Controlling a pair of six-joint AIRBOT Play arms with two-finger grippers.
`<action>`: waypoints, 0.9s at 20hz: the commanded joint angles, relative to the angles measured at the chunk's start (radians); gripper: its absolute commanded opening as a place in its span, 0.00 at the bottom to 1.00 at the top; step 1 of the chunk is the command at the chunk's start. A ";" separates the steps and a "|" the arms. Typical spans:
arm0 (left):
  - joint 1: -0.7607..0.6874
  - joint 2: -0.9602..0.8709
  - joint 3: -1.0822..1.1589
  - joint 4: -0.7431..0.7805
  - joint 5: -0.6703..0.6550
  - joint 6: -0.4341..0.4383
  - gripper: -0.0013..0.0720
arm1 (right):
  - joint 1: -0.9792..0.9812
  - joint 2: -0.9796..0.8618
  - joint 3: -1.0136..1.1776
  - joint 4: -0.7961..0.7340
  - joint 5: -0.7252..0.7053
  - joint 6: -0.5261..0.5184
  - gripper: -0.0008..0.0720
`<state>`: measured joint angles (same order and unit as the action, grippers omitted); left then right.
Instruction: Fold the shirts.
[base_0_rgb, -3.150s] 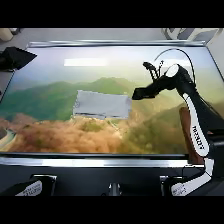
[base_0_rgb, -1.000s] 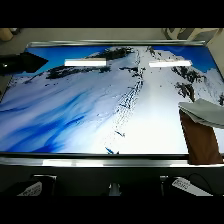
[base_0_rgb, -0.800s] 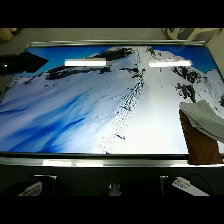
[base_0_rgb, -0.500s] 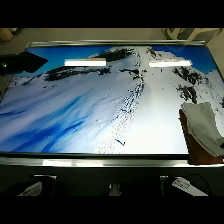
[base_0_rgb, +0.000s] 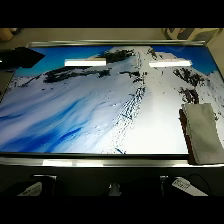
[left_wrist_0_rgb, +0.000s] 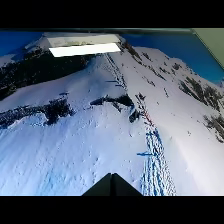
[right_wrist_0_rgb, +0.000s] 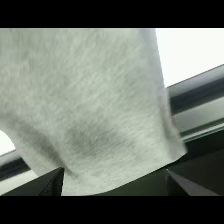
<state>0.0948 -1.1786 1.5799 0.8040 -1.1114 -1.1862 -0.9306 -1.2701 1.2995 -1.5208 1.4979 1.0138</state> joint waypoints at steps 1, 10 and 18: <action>-0.051 -0.013 0.126 0.387 0.087 -0.185 0.06 | 0.072 0.001 0.324 0.082 -0.130 -0.053 0.96; -0.262 -0.338 0.119 0.861 -0.528 -0.460 0.91 | 0.749 -0.100 0.456 0.103 0.187 0.094 0.97; -0.293 -0.180 -0.131 0.846 -0.265 -0.460 0.91 | 0.821 -0.084 0.236 0.092 0.179 0.093 0.95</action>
<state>-0.1921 -1.3750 1.4765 1.6440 -1.4040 -1.6489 -0.1310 -1.3540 1.5658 -1.4239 1.6585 1.1038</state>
